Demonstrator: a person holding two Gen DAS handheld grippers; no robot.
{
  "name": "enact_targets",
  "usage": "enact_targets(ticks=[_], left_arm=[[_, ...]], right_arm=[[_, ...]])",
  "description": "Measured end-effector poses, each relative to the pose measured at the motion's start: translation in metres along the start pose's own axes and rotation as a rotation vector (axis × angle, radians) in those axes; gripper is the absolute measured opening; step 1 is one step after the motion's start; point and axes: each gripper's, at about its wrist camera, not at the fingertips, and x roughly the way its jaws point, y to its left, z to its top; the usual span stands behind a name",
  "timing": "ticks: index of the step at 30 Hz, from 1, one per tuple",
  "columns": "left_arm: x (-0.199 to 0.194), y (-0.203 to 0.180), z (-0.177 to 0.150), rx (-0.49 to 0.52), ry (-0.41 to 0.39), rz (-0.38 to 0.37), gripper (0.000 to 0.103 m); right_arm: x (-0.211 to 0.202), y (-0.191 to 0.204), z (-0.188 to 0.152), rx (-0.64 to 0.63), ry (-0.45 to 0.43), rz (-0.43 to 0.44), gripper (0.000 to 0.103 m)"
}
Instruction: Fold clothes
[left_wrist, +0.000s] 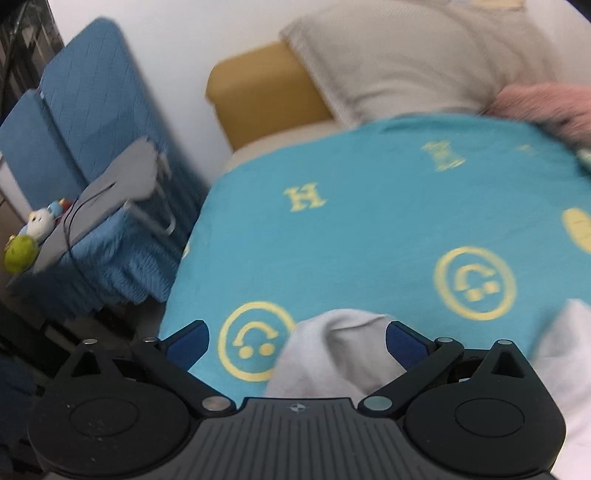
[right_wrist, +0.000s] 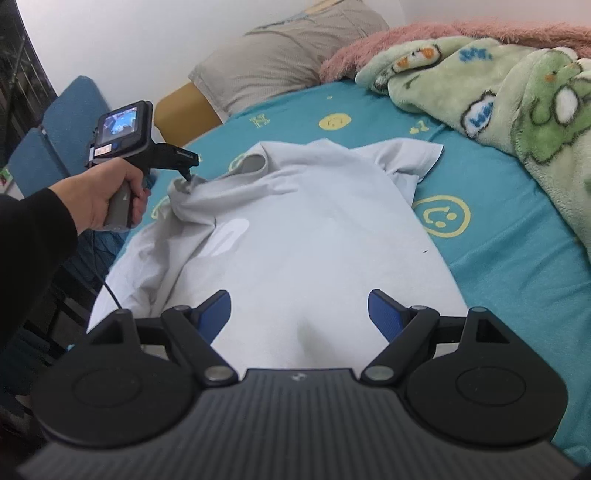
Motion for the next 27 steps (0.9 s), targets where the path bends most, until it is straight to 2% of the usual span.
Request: enact_targets(ticks=[4,8,10,12,15,16,17,18,19,21,23,24,25,27], left_arm=[[-0.041,-0.012,-0.004,-0.051,-0.036,-0.052,0.103],[-0.074,-0.033,-0.015,-0.185,-0.031,-0.305,0.098],[-0.082,-0.05,-0.021,-0.218,-0.028,-0.424,0.095],[-0.084,-0.073,-0.024,-0.223,-0.018,-0.475,0.091],[-0.073,-0.109,-0.027,-0.196,0.04,-0.458,0.08],[-0.067,-0.116,-0.028,-0.186,0.053,-0.435,0.068],[-0.063,-0.122,-0.026,-0.187,0.051,-0.41,0.049],[-0.059,-0.128,-0.024,-0.188,0.047,-0.385,0.036],[-0.058,-0.128,-0.021,-0.193,0.02,-0.363,0.008],[-0.055,-0.13,-0.015,-0.201,-0.037,-0.32,0.004],[-0.062,-0.135,-0.006,-0.166,-0.155,-0.286,0.004],[-0.063,-0.138,-0.002,-0.151,-0.184,-0.271,0.004],[-0.063,-0.141,0.001,-0.136,-0.21,-0.258,0.005],[-0.06,-0.14,0.004,-0.146,-0.186,-0.28,0.007]], right_arm=[[-0.012,-0.007,0.003,0.026,-0.029,-0.01,0.083],[-0.022,-0.016,0.008,0.068,-0.054,-0.01,0.083],[-0.028,-0.022,0.01,0.094,-0.061,0.0,0.083],[-0.033,-0.027,0.012,0.113,-0.067,0.01,0.083],[-0.04,-0.033,0.014,0.139,-0.076,0.024,0.083],[-0.04,-0.034,0.015,0.148,-0.08,0.026,0.083],[-0.04,-0.037,0.016,0.157,-0.081,0.027,0.083],[-0.039,-0.039,0.016,0.166,-0.08,0.026,0.083],[-0.038,-0.042,0.017,0.176,-0.079,0.025,0.083],[-0.036,-0.047,0.018,0.193,-0.077,0.024,0.083],[-0.034,-0.051,0.018,0.203,-0.079,0.022,0.083],[-0.033,-0.052,0.017,0.203,-0.085,0.015,0.083],[-0.031,-0.053,0.017,0.201,-0.09,0.004,0.083],[-0.028,-0.056,0.016,0.198,-0.08,-0.006,0.083]])
